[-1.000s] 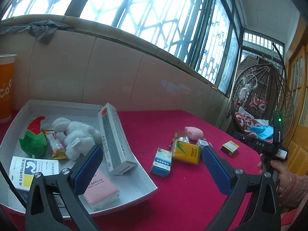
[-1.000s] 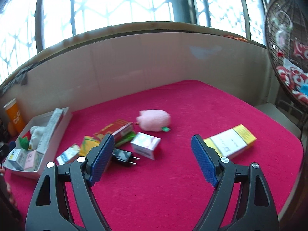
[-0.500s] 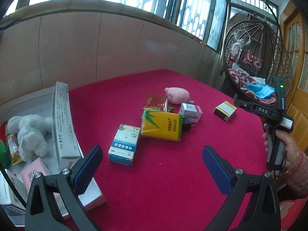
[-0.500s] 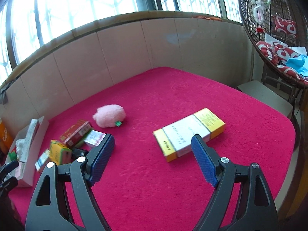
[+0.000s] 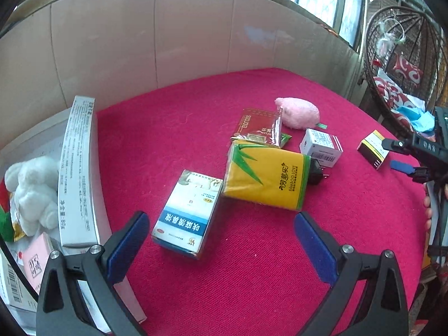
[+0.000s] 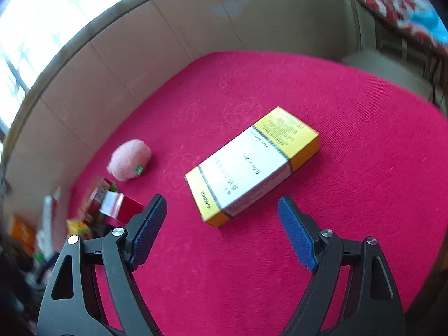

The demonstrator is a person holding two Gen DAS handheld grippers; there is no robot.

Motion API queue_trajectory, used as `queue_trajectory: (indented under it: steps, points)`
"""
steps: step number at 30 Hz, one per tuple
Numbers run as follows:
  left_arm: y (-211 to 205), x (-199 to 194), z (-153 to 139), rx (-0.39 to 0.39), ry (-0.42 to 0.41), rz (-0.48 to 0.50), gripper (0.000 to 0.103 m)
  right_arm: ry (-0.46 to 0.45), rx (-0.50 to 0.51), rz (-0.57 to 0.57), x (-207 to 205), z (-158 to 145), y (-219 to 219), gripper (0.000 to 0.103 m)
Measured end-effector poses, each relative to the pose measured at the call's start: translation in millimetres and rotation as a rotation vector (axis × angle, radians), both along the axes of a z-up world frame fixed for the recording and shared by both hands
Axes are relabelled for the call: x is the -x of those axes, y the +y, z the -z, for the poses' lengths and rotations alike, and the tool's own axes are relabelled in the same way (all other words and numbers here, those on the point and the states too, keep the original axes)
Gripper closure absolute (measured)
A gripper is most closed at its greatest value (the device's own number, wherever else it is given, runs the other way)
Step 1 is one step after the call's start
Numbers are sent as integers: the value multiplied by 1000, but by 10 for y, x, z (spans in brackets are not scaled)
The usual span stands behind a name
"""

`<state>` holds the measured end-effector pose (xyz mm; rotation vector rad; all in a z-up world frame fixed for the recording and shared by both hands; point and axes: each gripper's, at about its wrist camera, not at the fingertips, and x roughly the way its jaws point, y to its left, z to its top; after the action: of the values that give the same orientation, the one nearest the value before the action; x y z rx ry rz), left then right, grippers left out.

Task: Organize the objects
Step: 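Approach blue-white box with left gripper while right gripper approaches yellow-white Merck box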

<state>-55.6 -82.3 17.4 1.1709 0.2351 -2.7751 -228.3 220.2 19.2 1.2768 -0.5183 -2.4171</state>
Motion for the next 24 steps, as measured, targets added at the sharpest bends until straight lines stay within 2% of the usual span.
queue_trajectory:
  steps: [2,5,7,10,11,14,16,18,24]
  points:
    - [-20,15,26,-13,-2,-9,0,-52,40,8,114,47,-26,20]
    - [-41,22,36,-21,-5,-20,0,-14,34,10,346,28,-96,20]
    - [-68,23,35,-36,-6,-26,0,-6,23,-59,552,66,-226,20]
    - [-84,35,34,-47,-3,-28,0,30,-64,-179,672,-2,-445,20]
    - [-81,42,37,-46,-3,-28,0,44,-100,-174,661,-26,-495,20]
    - [-89,38,31,-40,0,-35,0,36,-250,-41,636,-39,-612,20]
    - [-92,31,26,-42,3,-37,0,-4,-245,12,661,-1,-666,20]
    - [-97,25,26,-43,3,-39,0,25,-293,62,655,-44,-785,20]
    - [-121,18,0,-49,18,-52,0,42,-383,76,632,-55,-1062,20]
